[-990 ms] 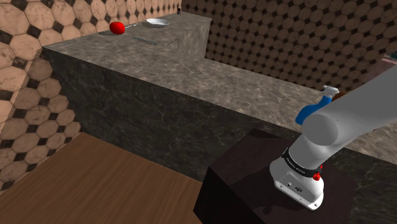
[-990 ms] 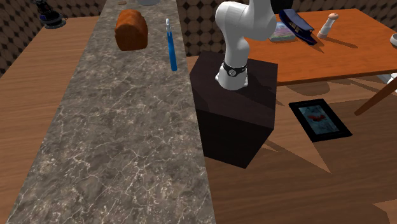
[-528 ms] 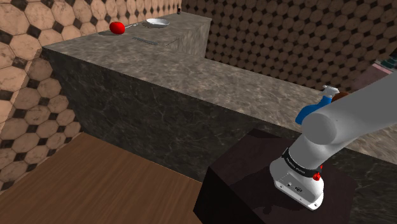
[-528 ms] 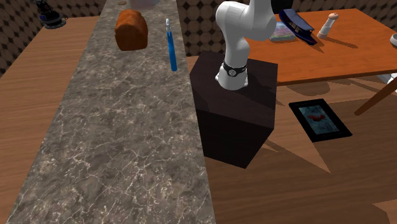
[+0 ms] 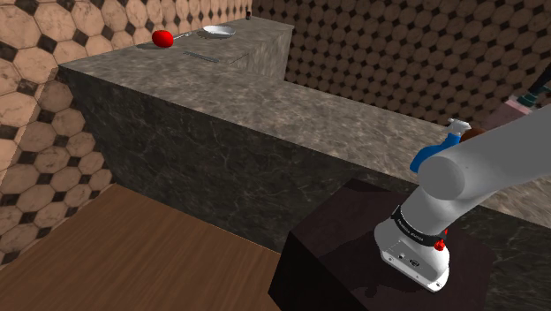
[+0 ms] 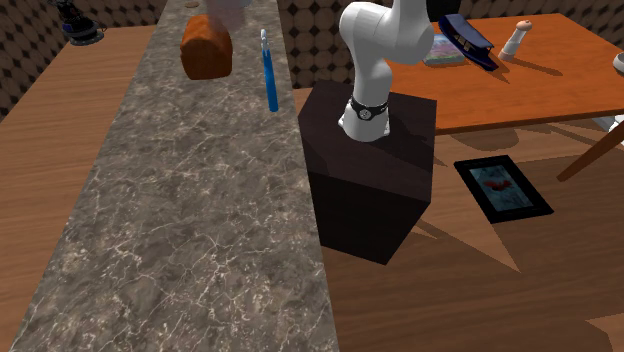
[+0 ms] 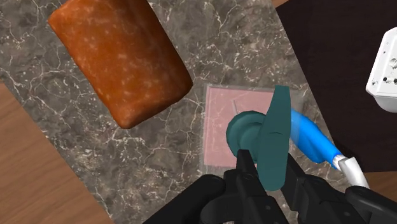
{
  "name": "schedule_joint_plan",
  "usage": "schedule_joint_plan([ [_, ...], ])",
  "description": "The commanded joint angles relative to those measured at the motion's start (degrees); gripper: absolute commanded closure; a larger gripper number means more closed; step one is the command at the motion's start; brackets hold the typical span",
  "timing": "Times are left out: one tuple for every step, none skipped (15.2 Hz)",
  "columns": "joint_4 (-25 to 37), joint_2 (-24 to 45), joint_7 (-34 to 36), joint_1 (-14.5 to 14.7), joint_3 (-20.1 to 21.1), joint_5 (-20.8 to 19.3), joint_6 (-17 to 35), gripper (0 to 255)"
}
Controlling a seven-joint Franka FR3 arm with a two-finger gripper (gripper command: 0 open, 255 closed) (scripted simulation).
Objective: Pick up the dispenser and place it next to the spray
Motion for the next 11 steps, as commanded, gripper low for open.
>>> schedule_joint_plan([
  [-1.91, -0.48, 0.24, -0.29, -0.05, -0.4, 1.6, 255],
  [-2.8, -0.69, 0.37, -0.42, -0.07, -0.58, 2.32, 255],
  [-3.67, -0.88, 0.49, -0.54, -0.11, -0.76, 3.05, 255],
  [-4.52, -1.05, 0.6, -0.66, -0.18, -0.92, 3.78, 255],
  [-5.37, -1.21, 0.7, -0.76, -0.25, -1.08, 4.51, 255],
  [-6.19, -1.35, 0.8, -0.85, -0.35, -1.24, 5.24, 255],
  [-7.01, -1.47, 0.89, -0.94, -0.47, -1.39, 5.97, 255],
  [-7.81, -1.58, 0.96, -1.01, -0.6, -1.53, 6.7, 255],
  [-8.59, -1.67, 1.04, -1.08, -0.75, -1.67, 7.44, 255],
  [-9.37, -1.74, 1.1, -1.13, -0.91, -1.8, 8.17, 255],
  [-10.13, -1.8, 1.16, -1.18, -1.09, -1.92, 8.91, 255],
])
